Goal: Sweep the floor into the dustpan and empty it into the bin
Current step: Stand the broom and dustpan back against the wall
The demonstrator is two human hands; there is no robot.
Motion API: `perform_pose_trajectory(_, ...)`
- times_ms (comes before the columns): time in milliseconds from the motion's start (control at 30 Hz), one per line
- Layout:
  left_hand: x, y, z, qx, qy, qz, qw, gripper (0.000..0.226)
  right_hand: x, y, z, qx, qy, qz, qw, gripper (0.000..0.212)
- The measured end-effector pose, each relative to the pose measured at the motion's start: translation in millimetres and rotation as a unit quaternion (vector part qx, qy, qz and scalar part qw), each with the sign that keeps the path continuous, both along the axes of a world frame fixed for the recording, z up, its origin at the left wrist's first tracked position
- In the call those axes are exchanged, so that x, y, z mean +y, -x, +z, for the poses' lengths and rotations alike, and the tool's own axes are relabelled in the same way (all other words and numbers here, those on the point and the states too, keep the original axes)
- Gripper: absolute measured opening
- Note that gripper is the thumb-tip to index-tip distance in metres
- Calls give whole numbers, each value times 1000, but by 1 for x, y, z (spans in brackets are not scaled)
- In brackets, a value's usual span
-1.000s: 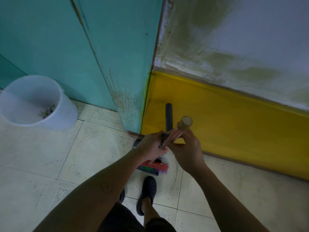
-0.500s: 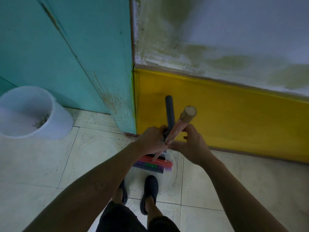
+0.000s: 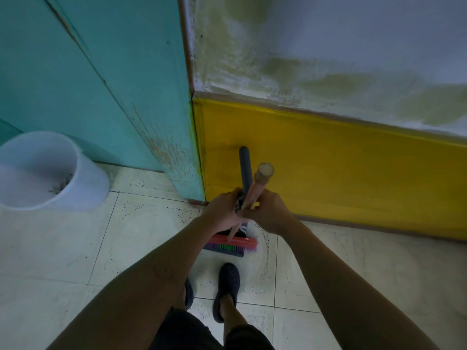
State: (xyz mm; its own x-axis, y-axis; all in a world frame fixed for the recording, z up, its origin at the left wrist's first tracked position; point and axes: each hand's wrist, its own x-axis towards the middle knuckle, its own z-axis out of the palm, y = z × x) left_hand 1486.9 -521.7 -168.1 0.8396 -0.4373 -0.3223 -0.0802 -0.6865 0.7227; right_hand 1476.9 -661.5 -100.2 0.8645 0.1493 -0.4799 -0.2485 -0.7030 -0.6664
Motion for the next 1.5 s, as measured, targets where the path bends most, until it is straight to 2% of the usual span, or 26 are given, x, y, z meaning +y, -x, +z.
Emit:
perform_pose_trajectory(100,1,1,2,37,13,10,999,66,-3,-1,3,1,3,16,1000,50)
perform_pose_trajectory(267,13,6,15,58,-16,65,996,102,-10,3,5,14,-3,15,1000,59)
perform_pose_trajectory(333,22,12,22,82,-6,94,992,108,-15,7,5,22,-5,3,1000,63)
perform_pose_trajectory(433,36,24,35,102,7,140,985,103,-18,11,7,32,-22,-26,999,66)
perform_pose_trajectory(533,44,40,49,83,-1,177,981,93,-16,15,10,32,-35,-26,999,61)
perform_pose_trajectory(667,55,59,61,87,18,215,973,86,-16,22,14,46,-39,-39,997,74)
perform_pose_trajectory(733,63,67,66,82,16,228,970,88,-19,26,13,37,-37,-57,997,73)
perform_pose_trajectory(867,81,78,73,69,21,245,967,83,-22,32,20,4,-25,-72,997,60)
perform_pose_trajectory(967,95,81,77,59,33,245,967,81,-15,32,26,-15,39,-69,997,24)
perform_pose_trajectory(1000,99,82,77,57,37,244,967,80,-14,33,26,-11,64,-66,996,18)
perform_pose_trajectory(1100,118,83,78,54,45,236,969,75,-1,40,30,-2,130,-53,990,20)
perform_pose_trajectory(1200,134,86,81,36,47,227,972,70,9,48,33,0,136,-79,988,4)
perform_pose_trajectory(1267,147,90,81,32,54,229,972,66,15,47,32,-6,138,-100,985,7)
perform_pose_trajectory(1333,160,95,80,31,56,235,970,64,19,42,30,-18,131,-122,984,19)
perform_pose_trajectory(1500,190,103,81,43,67,243,967,64,26,31,36,20,85,-190,978,31)
